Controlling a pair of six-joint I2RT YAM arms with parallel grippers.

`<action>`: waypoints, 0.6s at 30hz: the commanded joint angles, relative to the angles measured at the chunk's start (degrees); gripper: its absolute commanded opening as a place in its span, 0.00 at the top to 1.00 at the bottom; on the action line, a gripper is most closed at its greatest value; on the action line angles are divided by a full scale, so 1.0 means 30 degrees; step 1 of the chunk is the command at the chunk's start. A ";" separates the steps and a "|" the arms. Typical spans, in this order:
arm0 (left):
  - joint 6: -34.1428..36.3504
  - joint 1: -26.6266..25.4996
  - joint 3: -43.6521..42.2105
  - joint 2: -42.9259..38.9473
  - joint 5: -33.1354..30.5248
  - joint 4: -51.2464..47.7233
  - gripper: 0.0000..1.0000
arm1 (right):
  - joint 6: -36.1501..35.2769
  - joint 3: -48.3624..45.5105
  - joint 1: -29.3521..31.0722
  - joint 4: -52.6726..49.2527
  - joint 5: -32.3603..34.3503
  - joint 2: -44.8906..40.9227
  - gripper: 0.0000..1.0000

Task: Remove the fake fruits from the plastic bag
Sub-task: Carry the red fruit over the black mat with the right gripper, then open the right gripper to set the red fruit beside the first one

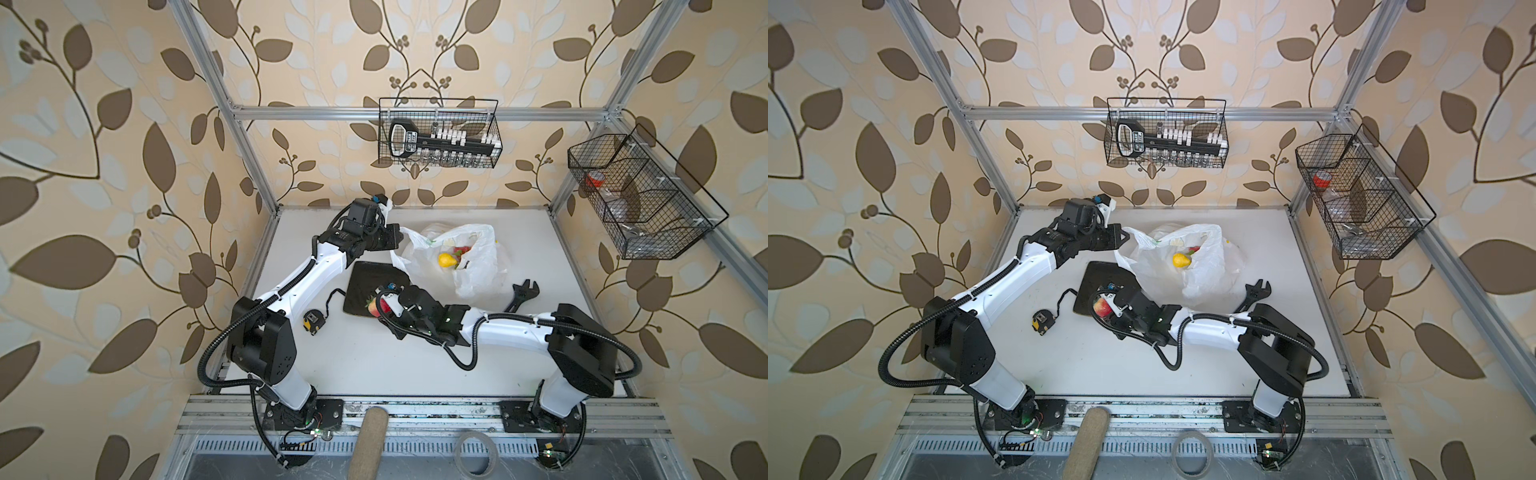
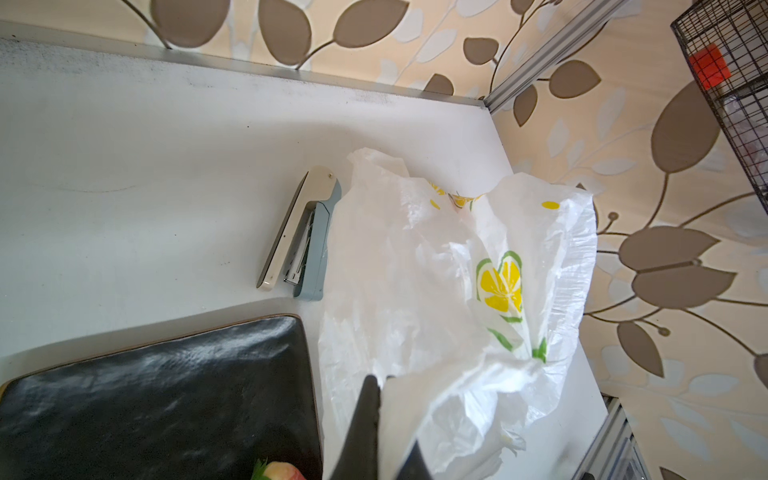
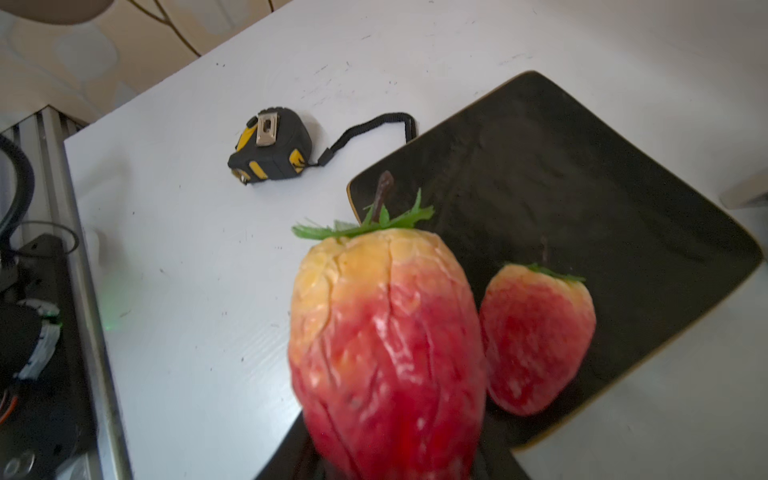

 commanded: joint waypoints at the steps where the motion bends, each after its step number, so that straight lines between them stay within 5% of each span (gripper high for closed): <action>1: 0.0042 -0.0053 -0.0277 -0.1290 0.0282 0.0332 1.00 | 0.1421 0.1742 0.0193 -0.0732 0.1249 0.1531 0.71; 18: 0.1372 -0.0082 0.0067 -0.2256 -0.0598 -0.1181 1.00 | 0.2048 0.7685 0.0217 -0.3103 0.3172 0.8314 0.63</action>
